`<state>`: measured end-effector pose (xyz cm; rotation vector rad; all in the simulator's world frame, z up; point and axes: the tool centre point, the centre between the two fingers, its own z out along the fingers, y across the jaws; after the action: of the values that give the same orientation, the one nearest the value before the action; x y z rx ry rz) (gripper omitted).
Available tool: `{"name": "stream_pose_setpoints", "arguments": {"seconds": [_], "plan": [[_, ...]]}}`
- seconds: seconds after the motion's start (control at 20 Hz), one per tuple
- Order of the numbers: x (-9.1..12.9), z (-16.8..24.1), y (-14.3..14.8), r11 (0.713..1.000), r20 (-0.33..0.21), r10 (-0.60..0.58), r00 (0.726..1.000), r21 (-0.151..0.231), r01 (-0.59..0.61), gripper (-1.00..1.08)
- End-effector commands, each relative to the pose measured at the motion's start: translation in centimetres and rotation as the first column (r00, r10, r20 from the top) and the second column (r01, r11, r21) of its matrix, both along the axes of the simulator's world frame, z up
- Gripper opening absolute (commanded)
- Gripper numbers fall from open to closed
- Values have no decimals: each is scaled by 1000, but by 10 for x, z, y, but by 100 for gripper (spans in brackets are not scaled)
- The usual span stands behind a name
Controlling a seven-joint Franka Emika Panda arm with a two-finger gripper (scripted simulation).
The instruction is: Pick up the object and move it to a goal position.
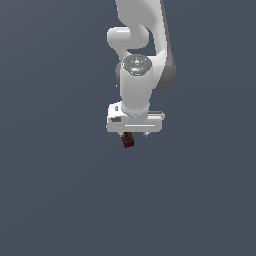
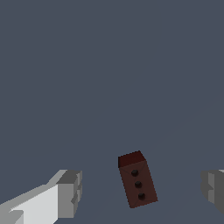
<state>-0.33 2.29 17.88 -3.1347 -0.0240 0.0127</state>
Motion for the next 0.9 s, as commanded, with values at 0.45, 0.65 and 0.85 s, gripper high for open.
{"name": "stream_pose_setpoints", "arguments": {"seconds": [0.45,0.65,0.85], "plan": [[0,3,-23,1000,-1,-5,1000,1,5,100],[0,3,-23,1000,-1,-5,1000,1,5,100],[0,2,-24,1000,-1,-3,1000,1,3,100]]}}
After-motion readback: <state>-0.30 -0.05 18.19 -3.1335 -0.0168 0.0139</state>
